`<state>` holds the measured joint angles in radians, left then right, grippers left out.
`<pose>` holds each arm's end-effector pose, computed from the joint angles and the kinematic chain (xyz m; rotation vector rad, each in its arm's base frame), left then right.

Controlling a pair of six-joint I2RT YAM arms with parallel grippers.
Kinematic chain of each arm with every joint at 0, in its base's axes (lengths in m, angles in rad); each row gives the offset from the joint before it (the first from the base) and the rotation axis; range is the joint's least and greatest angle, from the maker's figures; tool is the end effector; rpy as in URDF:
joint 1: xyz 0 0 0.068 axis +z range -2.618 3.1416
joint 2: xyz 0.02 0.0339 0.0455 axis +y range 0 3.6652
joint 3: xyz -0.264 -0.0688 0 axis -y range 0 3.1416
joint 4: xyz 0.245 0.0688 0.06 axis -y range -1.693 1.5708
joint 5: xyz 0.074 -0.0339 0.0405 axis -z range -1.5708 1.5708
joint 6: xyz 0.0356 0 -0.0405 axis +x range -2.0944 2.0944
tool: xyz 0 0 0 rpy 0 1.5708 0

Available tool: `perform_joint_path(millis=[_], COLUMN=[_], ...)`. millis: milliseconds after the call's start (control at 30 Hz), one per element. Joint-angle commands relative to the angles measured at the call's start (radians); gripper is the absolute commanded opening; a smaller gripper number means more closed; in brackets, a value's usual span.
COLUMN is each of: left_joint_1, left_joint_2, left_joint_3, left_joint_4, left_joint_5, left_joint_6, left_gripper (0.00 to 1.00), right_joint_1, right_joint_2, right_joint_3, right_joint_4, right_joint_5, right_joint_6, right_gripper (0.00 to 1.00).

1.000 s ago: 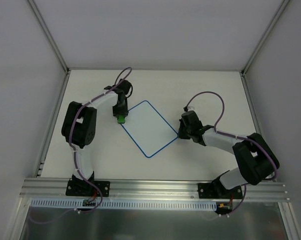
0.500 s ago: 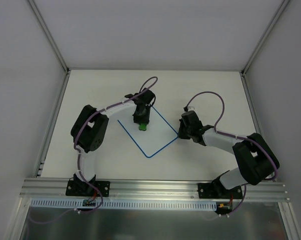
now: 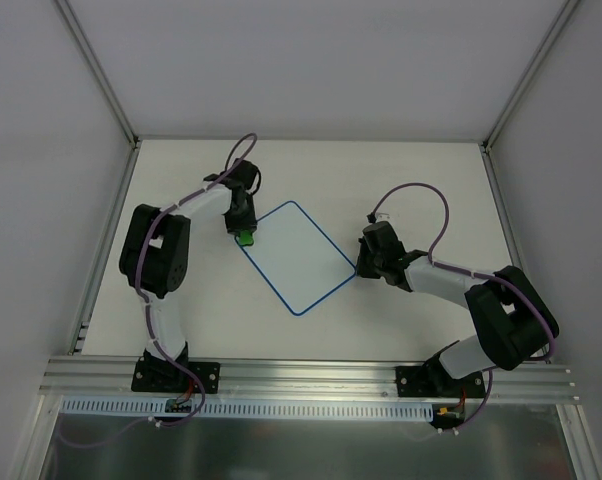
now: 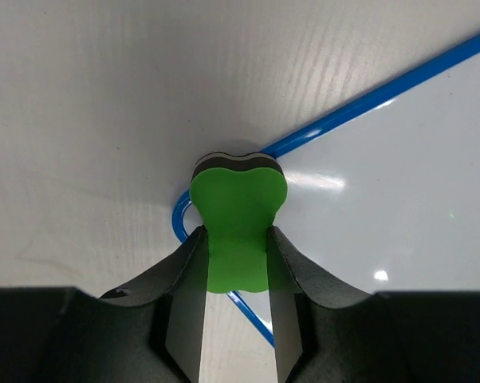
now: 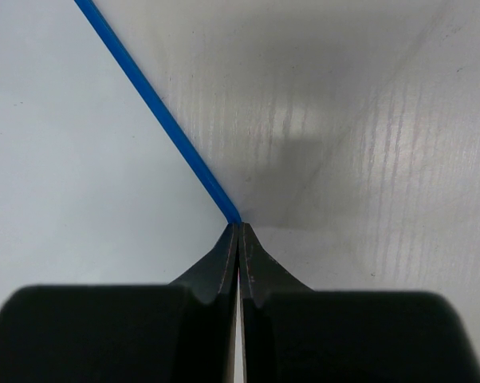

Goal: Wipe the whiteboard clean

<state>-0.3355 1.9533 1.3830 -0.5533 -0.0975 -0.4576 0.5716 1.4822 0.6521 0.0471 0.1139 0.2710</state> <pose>0.3831 -0.1299 0.1780 -0.1939 2.6831 -0.1152 0.2408 0.1501 0.1590 -0.2986 2.3458 0.2788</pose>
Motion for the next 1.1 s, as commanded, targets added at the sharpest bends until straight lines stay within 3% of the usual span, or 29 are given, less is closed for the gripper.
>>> perform_joint_path(millis=[0,267,367,467,767,933,1067], left_joint_1=[-0.081,-0.449,-0.493,-0.464,-0.128,-0.105,-0.183], left_joint_2=[0.027,0.052,0.038,-0.017,-0.114,-0.067,-0.025], left_joint_3=[-0.079,-0.142,-0.177,-0.213,-0.251,-0.207,-0.174], left_joint_4=[-0.08,-0.074,-0.071,-0.066,-0.068,-0.066,-0.066], left_joint_5=[-0.001,0.088,0.116,0.042,-0.07,-0.075,-0.051], left_joint_6=[0.005,-0.094,-0.128,-0.138,-0.064,-0.047,-0.021], left_gripper=[0.0,0.0,0.0,0.0,0.0,0.0,0.0], right_joint_1=[-0.007,-0.006,-0.006,-0.007,-0.009,-0.009,-0.009], right_joint_2=[0.026,0.032,0.023,0.02,0.016,0.015,0.027], right_joint_3=[-0.029,-0.032,-0.035,-0.035,-0.037,-0.039,-0.032], right_joint_4=[-0.087,-0.084,-0.084,-0.084,-0.082,-0.084,-0.082], right_joint_5=[0.02,0.018,0.017,0.017,0.02,0.02,0.015], right_joint_6=[-0.023,-0.019,-0.019,-0.019,-0.024,-0.023,-0.023], right_gripper=[0.0,0.01,0.0,0.0,0.0,0.0,0.0])
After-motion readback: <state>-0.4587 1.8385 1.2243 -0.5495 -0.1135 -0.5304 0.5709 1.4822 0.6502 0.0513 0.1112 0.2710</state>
